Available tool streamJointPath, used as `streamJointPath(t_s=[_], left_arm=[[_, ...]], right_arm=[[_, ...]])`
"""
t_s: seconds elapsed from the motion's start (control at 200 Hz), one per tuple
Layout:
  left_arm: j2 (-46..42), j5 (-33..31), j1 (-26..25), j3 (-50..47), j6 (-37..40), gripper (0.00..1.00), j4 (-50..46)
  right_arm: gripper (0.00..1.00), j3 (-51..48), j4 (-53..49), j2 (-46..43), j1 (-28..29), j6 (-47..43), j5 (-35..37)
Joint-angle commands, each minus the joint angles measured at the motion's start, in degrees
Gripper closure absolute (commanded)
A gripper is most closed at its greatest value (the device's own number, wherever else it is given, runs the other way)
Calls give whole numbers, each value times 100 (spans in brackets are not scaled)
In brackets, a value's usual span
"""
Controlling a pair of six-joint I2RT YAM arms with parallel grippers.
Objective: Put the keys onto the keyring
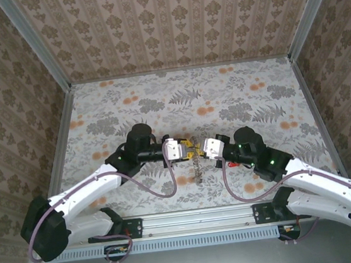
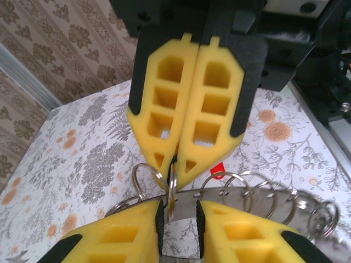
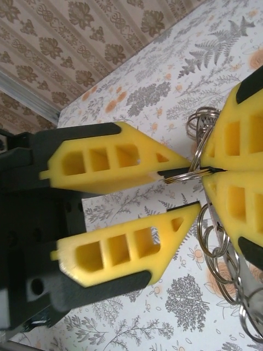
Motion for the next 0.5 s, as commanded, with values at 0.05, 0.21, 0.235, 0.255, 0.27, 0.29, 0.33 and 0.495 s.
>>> streamJointPath(t_s=[0.05,0.21,0.235,0.255,0.27,0.29,0.33,0.495], left_arm=[[-180,228,-45,-110,39,73,83],[-179,98,-47,-94,-70,74,325],[-161,80,-42,-79,-73,74,336],[-151,67,-47,-68,-76,74,337],[-143,73,-44,-62,-75,74,333],[-132,58,-43,-61,-77,74,336],[-107,46,-47,-42,-84,74,333],[-84,-28,-43,-52,-86,75,304]], right_arm=[[100,-60,377,-126,-35,179,47],[100,-65,459,-79,-37,211,-31],[100,-63,479,-76,-37,214,-57],[100,-61,497,-65,-39,227,-75],[100,-63,508,-51,-39,228,-93],[100,-61,532,-45,-41,232,-103],[100,-61,555,-32,-33,241,-131],[100,-87,680,-21,-47,293,-241]])
